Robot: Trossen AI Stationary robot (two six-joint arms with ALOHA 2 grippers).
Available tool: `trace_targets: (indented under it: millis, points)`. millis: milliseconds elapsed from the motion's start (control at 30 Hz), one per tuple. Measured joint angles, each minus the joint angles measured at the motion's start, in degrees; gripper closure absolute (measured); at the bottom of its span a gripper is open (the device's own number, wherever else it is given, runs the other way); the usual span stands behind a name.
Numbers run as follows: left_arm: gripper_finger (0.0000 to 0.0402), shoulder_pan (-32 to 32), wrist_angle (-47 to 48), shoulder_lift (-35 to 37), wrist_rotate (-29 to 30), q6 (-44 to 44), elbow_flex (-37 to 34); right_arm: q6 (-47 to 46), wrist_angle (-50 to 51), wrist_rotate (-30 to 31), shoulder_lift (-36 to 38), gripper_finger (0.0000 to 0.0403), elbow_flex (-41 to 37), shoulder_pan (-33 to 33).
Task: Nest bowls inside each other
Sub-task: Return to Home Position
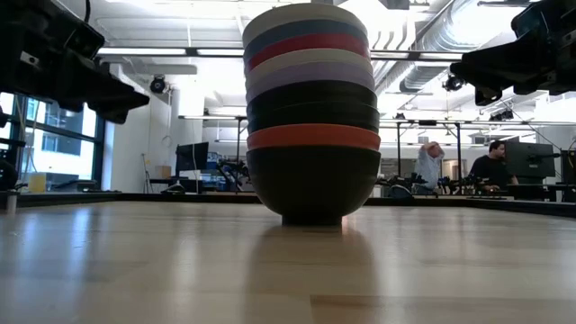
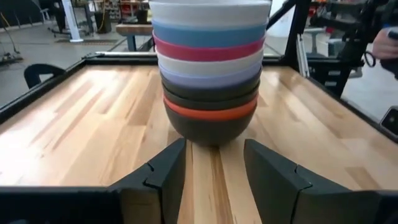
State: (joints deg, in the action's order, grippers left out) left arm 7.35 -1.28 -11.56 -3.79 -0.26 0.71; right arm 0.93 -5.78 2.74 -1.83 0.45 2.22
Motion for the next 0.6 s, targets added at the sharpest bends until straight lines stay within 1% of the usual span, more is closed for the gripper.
trace_targets:
  millis: [133, 367, 533, 600]
  points:
    - [0.0252, 0.0, 0.1, 0.0, 0.2, 1.8, 0.0, 0.0, 0.0, 0.0, 0.0, 0.0277, 0.0, 0.0]
    - [0.0252, 0.0, -0.2, -0.1, -0.8, 2.2, 0.0, 0.0, 0.2, -0.4, 0.0, 0.0277, 0.0, 0.0]
    - [0.0252, 0.0, -0.4, -0.1, 0.0, 2.1, 0.0, 0.4, 0.3, -0.4, 0.0, 0.0277, 0.0, 0.0]
    - [0.0252, 0.0, -1.6, -0.1, 0.2, 3.3, 0.0, 1.1, -0.3, -0.1, 0.0, 0.0277, 0.0, 0.0]
